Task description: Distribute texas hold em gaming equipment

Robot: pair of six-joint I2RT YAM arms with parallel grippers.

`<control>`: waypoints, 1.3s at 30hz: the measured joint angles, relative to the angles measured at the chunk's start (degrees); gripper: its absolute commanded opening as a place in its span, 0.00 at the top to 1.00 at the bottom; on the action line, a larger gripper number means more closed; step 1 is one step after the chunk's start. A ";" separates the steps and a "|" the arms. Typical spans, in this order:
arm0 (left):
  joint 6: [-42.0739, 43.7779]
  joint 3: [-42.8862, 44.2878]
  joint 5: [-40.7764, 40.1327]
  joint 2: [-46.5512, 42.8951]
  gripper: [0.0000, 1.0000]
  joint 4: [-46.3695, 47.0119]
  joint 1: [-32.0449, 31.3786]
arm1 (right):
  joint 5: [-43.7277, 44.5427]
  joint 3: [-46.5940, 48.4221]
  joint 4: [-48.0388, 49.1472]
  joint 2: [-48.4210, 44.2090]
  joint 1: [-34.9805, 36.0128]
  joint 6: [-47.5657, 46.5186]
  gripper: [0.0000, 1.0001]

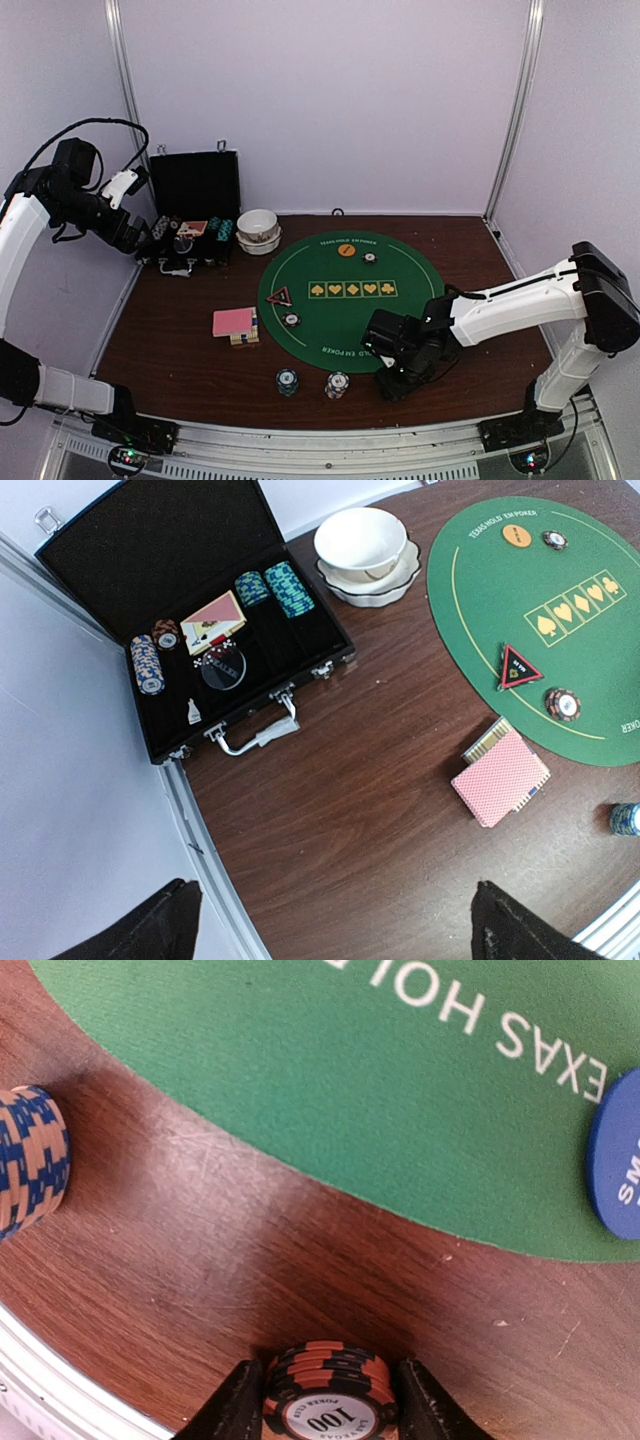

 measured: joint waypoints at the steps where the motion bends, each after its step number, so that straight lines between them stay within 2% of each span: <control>1: 0.00 0.00 -0.02 0.00 0.02 0.02 0.00 | 0.00 0.02 -0.13 0.00 0.00 0.00 0.56; 10: 0.07 0.00 -0.02 0.00 0.02 0.00 0.00 | 0.07 0.81 -2.49 -0.04 0.22 -0.24 0.68; 26: 0.13 0.00 0.02 -0.02 0.03 0.00 0.00 | 2.10 7.72 -11.23 -3.37 -0.52 -2.75 0.70; 29: 0.11 0.00 0.02 -0.02 0.03 0.00 0.00 | 3.28 10.03 -12.57 -4.66 -3.43 -3.58 0.71; 36: 0.13 0.00 0.00 -0.09 0.03 0.00 0.00 | 6.14 11.54 -12.24 -5.62 -17.33 -5.95 0.73; 39: 0.13 0.00 0.00 -0.24 0.02 0.00 0.00 | 6.56 11.17 -10.67 -4.72 -20.59 -6.47 0.73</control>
